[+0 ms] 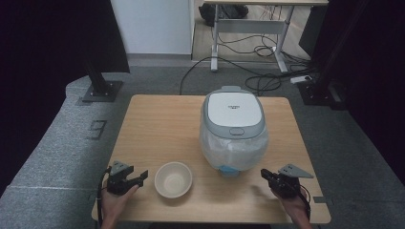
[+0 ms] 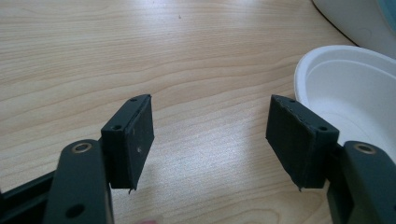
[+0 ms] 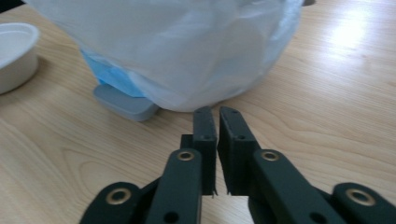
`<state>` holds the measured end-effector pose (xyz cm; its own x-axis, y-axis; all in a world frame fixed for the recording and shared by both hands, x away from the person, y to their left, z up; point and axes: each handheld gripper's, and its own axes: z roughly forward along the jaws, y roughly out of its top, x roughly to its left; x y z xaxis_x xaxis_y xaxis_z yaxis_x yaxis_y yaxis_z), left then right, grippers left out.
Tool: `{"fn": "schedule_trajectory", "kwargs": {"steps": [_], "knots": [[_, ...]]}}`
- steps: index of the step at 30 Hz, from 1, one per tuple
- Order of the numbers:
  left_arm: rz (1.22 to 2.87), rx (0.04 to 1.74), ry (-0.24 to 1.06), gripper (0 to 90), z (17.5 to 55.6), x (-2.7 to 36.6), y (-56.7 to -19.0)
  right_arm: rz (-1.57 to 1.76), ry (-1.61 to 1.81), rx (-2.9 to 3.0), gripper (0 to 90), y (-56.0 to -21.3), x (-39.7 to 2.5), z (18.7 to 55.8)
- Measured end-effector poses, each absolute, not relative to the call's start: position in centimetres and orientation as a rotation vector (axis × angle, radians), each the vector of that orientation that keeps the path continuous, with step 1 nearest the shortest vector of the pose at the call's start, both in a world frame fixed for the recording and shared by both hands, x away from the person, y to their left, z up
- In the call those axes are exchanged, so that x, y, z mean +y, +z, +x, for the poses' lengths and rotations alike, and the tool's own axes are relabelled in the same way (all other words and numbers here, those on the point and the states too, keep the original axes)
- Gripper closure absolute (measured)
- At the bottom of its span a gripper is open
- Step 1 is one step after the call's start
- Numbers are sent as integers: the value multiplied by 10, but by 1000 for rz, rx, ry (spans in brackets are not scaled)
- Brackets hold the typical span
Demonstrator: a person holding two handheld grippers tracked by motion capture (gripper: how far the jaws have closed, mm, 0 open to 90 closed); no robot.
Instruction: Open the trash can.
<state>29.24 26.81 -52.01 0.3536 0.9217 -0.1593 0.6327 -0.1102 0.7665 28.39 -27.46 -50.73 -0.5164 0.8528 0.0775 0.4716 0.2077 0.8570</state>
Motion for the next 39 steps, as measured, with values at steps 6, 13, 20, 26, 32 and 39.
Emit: {"fn": "schedule_trajectory", "kwargs": {"steps": [6,13,20,26,32,39], "knots": [[1834,1362,462,324,293,267,-520,1197,1288,2111,890,-508,-264,286],[1828,1367,460,326,293,268,-520,1170,1313,2136,892,-509,-256,288],[1826,1372,457,326,293,269,-521,1146,1349,2175,892,-510,-248,293],[1825,1373,458,327,292,270,-521,1128,1371,2199,893,-510,-241,296],[1817,1378,455,327,292,270,-521,1118,1382,2215,893,-510,-236,299],[1812,1380,451,328,291,271,-520,1096,1381,2229,893,-511,-228,302]]}}
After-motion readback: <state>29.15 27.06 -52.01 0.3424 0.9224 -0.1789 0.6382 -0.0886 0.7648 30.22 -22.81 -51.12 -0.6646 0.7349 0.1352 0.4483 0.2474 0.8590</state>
